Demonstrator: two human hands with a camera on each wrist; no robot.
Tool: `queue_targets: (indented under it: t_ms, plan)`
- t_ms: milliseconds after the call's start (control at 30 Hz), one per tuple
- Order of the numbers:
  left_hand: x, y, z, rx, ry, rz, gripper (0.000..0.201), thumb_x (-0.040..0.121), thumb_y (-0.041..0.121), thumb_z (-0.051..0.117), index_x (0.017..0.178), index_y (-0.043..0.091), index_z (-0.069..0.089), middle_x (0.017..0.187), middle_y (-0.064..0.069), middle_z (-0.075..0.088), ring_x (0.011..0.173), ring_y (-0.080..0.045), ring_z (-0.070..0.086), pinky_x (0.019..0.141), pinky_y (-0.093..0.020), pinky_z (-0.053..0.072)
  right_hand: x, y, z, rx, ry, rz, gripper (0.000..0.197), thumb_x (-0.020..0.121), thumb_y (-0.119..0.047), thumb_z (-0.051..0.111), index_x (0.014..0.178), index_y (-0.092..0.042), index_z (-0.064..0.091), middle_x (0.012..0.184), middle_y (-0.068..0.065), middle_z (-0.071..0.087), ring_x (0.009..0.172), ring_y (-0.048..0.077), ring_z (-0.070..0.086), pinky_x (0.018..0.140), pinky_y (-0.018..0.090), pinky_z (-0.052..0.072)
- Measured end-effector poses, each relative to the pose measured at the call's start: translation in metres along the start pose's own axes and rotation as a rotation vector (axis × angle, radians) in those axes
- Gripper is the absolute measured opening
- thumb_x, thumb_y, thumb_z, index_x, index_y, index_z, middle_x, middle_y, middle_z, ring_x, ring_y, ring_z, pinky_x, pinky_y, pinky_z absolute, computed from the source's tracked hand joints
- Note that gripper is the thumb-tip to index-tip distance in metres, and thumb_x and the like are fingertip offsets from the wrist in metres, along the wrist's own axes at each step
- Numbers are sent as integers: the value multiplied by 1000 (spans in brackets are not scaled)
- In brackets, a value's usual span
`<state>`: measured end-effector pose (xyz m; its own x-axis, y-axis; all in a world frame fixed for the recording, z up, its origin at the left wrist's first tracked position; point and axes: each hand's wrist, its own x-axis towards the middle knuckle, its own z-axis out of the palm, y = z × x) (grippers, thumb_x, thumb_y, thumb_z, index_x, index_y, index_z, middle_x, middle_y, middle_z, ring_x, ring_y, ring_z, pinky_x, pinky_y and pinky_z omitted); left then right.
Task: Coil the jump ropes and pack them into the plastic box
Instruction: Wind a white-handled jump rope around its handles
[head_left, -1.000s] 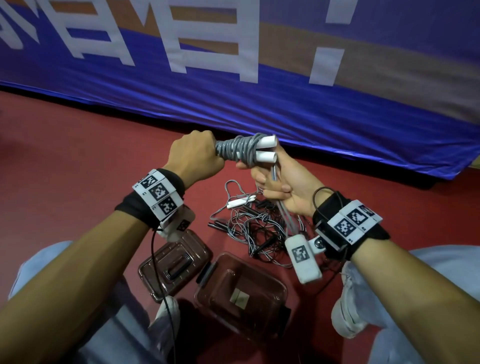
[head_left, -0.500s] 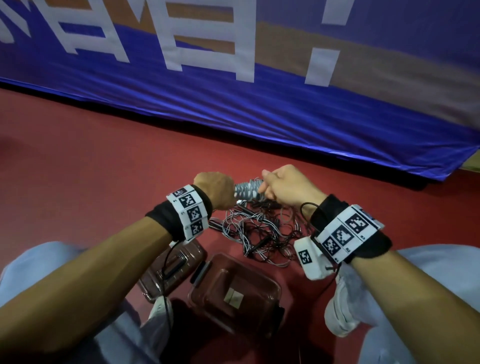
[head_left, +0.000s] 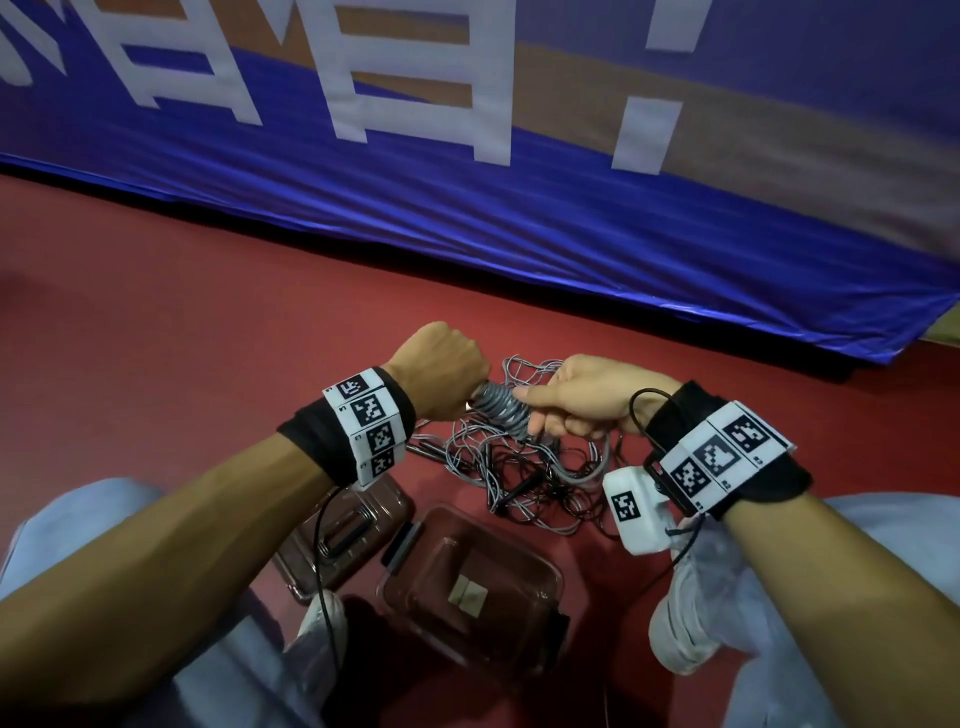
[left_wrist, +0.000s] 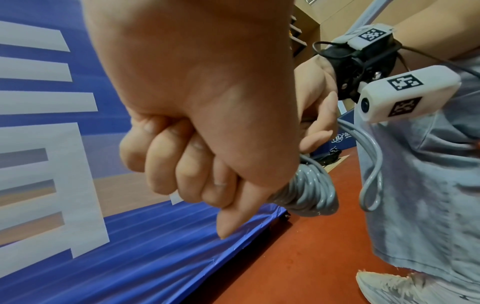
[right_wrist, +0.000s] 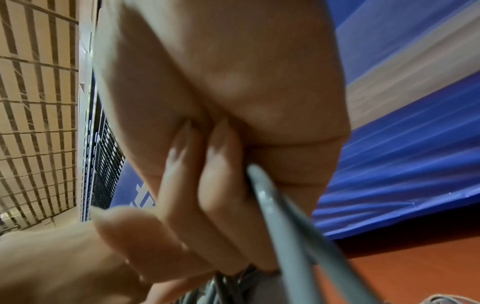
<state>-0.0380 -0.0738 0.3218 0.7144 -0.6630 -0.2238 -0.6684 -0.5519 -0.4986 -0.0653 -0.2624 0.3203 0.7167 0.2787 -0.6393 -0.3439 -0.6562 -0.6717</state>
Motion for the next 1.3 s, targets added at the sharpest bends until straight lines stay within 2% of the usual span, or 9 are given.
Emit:
queue_targets:
  t_ms: [267,400,533,733,867,933,1000,1100,1300]
  plan:
    - [2,7,7,-27,89,162,27,88,24,40,63,18,34,77,-1,65,68,-28,62,59,-33,39,1,-4,3,110,-132,-40,45,104,-37,56,77,-4,72,48,-2,50,34,5,32,36,18,20]
    - [-2,-3,3,-50,155,188,26,83,31,22,61,19,29,76,-3,65,68,-29,64,58,-33,39,-3,-5,-3,242,-228,-109,41,102,-35,60,78,-3,70,48,-2,48,33,3,30,36,16,17]
    - [-7,-15,-3,-44,207,174,28,84,29,37,60,18,27,74,-5,65,66,-33,62,58,-33,37,-12,-8,-11,336,-308,-236,38,100,-32,59,82,0,70,47,-2,45,33,2,28,39,18,14]
    - [-10,-20,-6,-103,320,190,29,72,32,37,54,19,19,53,-5,58,45,-32,56,48,-28,33,-23,-14,-13,73,-129,-475,48,94,-52,60,68,-13,66,44,0,40,41,14,26,48,28,21]
    - [-10,-31,-6,-59,318,178,23,68,26,58,52,18,42,48,-3,56,40,-28,52,47,-25,28,-27,-21,-13,-28,16,-553,54,91,-56,62,60,-11,62,46,2,42,43,16,31,47,25,27]
    - [-10,-32,-8,-66,354,185,21,67,23,60,54,18,44,47,-2,54,38,-26,49,48,-24,27,-28,-23,-14,-97,98,-602,62,85,-59,68,58,-4,58,48,11,41,46,20,33,48,29,26]
    - [-11,-29,-9,-122,421,189,20,69,25,53,55,18,39,45,-1,50,36,-25,43,47,-24,25,-28,-22,-18,-131,180,-637,63,78,-61,74,58,-3,62,51,17,43,48,21,33,48,30,25]
    - [-12,-26,-11,-245,529,155,22,72,28,42,55,19,33,43,-3,47,35,-24,31,48,-23,24,-26,-20,-22,-98,293,-673,60,71,-61,78,59,-3,67,50,10,42,48,16,31,47,26,24]
    - [-12,-25,-12,-257,549,133,26,74,30,40,52,17,37,43,-5,50,33,-28,43,47,-22,27,-27,-20,-23,-160,364,-679,57,65,-69,80,56,-14,69,50,14,48,49,16,34,49,29,26]
